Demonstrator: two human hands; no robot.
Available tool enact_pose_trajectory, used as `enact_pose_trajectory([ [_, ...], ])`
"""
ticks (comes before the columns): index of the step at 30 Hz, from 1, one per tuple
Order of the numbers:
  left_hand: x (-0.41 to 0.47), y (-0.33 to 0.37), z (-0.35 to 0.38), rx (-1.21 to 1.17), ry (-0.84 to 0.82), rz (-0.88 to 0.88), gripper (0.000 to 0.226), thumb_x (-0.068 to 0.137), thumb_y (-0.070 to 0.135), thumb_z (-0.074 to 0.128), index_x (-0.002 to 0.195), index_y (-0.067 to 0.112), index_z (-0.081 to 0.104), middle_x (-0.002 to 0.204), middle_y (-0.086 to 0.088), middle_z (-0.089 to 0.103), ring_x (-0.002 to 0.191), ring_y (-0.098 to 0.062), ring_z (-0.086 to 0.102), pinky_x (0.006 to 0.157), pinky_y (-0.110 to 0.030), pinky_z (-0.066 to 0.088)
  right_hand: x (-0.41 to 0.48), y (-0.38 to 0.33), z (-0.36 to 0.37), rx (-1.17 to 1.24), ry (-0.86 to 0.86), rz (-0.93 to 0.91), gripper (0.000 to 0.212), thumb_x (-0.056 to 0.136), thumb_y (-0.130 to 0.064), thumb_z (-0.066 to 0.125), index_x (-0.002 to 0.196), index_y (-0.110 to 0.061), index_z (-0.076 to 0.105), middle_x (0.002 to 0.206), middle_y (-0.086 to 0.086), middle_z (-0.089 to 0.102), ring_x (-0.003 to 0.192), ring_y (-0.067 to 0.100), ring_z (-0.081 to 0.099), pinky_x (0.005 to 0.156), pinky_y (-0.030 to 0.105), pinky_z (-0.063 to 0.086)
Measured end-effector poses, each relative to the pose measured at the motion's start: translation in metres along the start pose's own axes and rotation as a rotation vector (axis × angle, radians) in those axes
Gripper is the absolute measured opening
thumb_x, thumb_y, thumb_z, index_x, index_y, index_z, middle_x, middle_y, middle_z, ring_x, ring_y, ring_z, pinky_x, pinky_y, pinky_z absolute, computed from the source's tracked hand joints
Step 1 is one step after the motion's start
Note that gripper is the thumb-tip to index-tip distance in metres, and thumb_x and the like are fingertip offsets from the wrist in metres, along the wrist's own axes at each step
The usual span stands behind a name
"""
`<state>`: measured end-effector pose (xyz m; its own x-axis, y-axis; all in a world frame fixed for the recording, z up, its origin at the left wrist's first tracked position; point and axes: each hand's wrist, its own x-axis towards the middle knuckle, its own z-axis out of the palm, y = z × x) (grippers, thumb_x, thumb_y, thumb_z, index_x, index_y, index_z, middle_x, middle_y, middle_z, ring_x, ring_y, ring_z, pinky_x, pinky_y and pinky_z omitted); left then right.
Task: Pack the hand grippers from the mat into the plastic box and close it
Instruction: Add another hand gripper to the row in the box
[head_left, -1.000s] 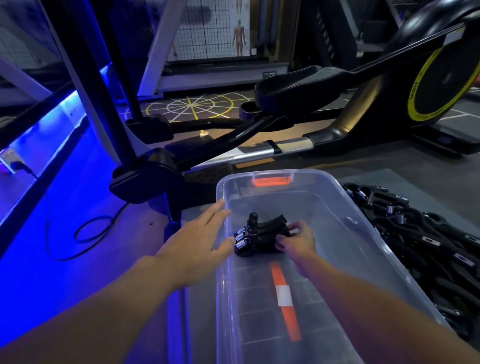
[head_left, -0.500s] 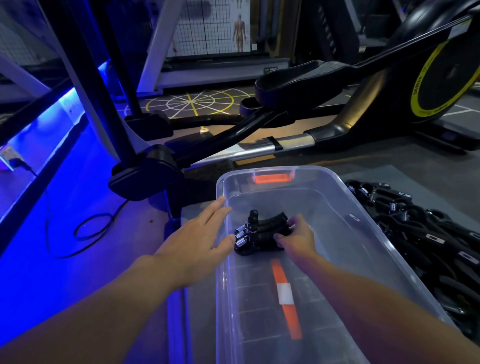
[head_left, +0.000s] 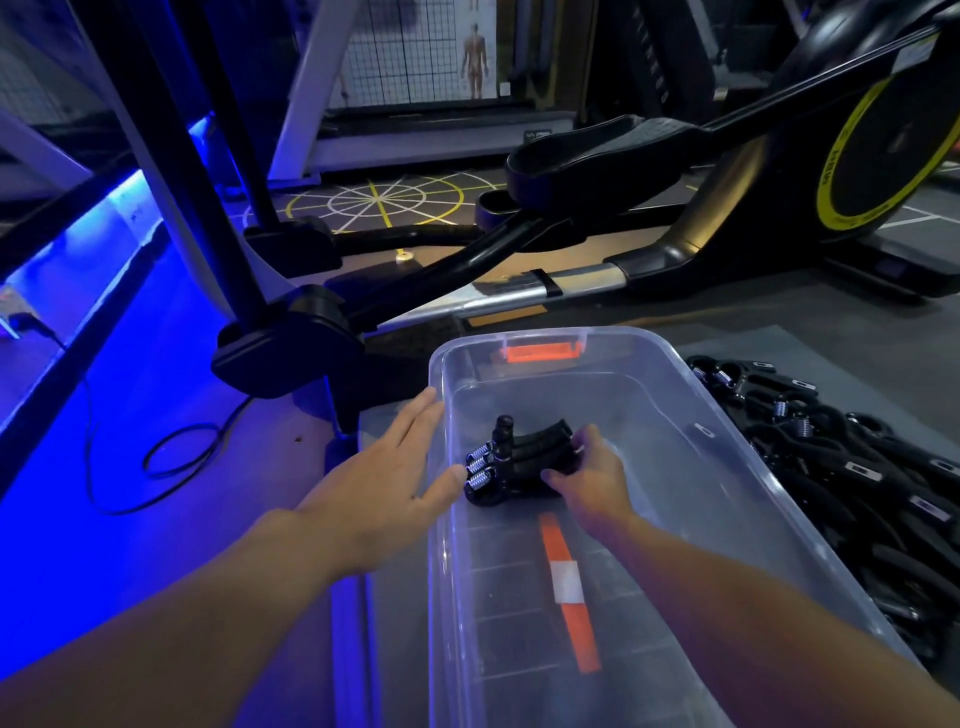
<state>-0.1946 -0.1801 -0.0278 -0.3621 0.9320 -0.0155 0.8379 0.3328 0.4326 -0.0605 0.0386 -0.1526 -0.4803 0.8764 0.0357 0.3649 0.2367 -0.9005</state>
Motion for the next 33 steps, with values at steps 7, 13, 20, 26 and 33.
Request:
enact_pose_trajectory([
  [7, -0.002, -0.002, -0.002, 0.001, -0.017, 0.007, 0.078, 0.091, 0.066, 0.029, 0.155, 0.035, -0.004, 0.154, 0.035, -0.020, 0.144, 0.003, 0.016, 0.113, -0.028, 0.028, 0.002, 0.002, -0.001, -0.113, 0.000, -0.045, 0.041, 0.070, -0.010, 0.080, 0.087, -0.018, 0.044, 0.071, -0.014, 0.051, 0.060, 0.004, 0.046, 0.056, 0.031, 0.035],
  [13, -0.004, -0.008, -0.003, -0.041, -0.015, 0.031, 0.076, 0.091, 0.066, 0.032, 0.154, 0.039, -0.001, 0.152, 0.039, -0.016, 0.144, 0.005, 0.013, 0.114, -0.025, 0.023, 0.001, 0.003, 0.001, -0.096, 0.003, -0.022, 0.040, 0.071, -0.010, 0.079, 0.088, -0.019, 0.044, 0.071, -0.012, 0.052, 0.063, 0.011, 0.049, 0.059, 0.031, 0.038],
  [20, -0.005, -0.006, -0.006, -0.074, -0.016, 0.018, 0.081, 0.085, 0.072, 0.032, 0.154, 0.040, 0.005, 0.154, 0.037, -0.009, 0.144, 0.005, 0.012, 0.116, -0.023, 0.017, 0.000, 0.003, 0.001, -0.102, 0.003, 0.003, 0.041, 0.073, -0.013, 0.079, 0.085, -0.021, 0.041, 0.072, -0.009, 0.052, 0.062, 0.012, 0.047, 0.057, 0.032, 0.036],
  [26, -0.006, -0.004, -0.012, -0.004, -0.024, -0.004, 0.087, 0.078, 0.076, 0.024, 0.154, 0.039, 0.007, 0.156, 0.034, -0.007, 0.144, 0.000, 0.021, 0.113, -0.025, 0.024, -0.003, -0.002, -0.010, -0.268, -0.020, 0.056, 0.040, 0.074, -0.023, 0.075, 0.089, -0.024, 0.038, 0.078, 0.001, 0.059, 0.068, 0.025, 0.055, 0.059, 0.036, 0.041],
  [33, -0.004, 0.019, -0.021, 0.038, -0.011, -0.005, 0.087, 0.079, 0.070, 0.024, 0.154, 0.027, 0.022, 0.161, 0.017, 0.009, 0.144, -0.011, 0.026, 0.116, -0.030, 0.025, -0.013, -0.040, -0.041, -0.310, -0.017, -0.018, 0.037, 0.077, -0.021, 0.070, 0.104, -0.021, 0.045, 0.076, 0.002, 0.064, 0.072, 0.023, 0.061, 0.062, 0.035, 0.047],
])
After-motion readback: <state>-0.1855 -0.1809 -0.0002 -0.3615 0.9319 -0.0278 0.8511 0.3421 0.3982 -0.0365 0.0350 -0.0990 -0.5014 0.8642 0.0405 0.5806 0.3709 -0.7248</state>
